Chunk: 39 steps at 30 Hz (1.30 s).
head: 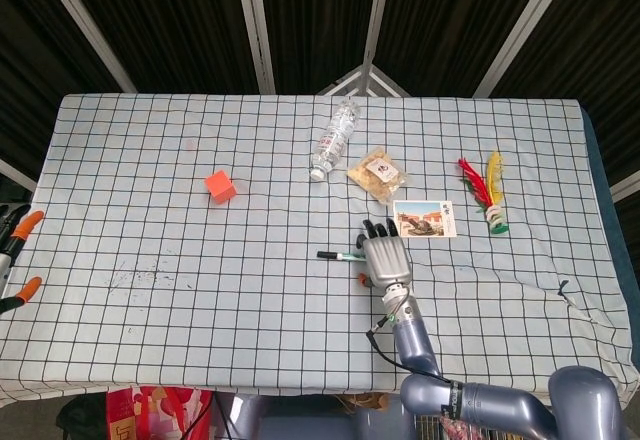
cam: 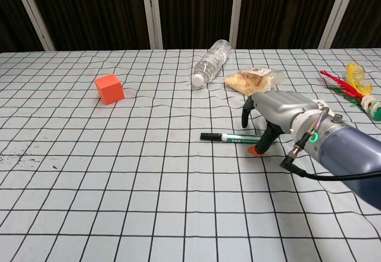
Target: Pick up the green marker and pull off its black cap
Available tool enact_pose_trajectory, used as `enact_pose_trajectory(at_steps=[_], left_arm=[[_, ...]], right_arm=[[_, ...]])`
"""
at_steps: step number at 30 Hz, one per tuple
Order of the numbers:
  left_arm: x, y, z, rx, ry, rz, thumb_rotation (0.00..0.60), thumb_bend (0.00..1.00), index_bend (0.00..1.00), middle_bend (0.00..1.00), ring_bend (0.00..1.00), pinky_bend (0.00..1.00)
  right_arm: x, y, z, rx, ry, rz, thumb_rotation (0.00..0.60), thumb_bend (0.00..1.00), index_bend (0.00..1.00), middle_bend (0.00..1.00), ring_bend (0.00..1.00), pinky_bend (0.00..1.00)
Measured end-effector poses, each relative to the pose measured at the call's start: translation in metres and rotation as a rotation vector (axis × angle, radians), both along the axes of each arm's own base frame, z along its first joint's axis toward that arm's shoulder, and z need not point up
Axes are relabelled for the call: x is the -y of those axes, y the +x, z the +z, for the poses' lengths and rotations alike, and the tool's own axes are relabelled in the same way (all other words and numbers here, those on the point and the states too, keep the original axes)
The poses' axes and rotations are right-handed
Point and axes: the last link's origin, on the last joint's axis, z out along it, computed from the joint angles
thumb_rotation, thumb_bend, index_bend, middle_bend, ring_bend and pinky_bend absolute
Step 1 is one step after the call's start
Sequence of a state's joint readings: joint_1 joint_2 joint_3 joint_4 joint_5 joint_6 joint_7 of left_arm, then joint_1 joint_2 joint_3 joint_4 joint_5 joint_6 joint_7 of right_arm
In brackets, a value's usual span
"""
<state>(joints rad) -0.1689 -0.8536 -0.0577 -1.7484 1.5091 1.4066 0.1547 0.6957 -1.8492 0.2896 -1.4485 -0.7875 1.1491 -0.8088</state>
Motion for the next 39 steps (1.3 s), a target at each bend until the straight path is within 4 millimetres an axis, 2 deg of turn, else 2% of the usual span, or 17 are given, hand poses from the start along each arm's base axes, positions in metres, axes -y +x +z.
enact_pose_trajectory(at_steps=[5,39], left_arm=[[0.0,0.001,0.0,-0.005,0.004,-0.002,0.6,0.38,0.12,0.05,0.0,0.0],[0.002,0.004,0.004,-0.029,0.033,-0.002,0.6,0.38,0.12,0.05,0.0,0.0]], right_arm=[[0.004,-0.001,-0.002,0.009,-0.006,-0.008,0.6,0.32,0.49,0.19,0.18,0.09],[0.012,-0.006,-0.014,-0.024,0.0,-0.006,0.6,0.39,0.55,0.2,0.18,0.09]])
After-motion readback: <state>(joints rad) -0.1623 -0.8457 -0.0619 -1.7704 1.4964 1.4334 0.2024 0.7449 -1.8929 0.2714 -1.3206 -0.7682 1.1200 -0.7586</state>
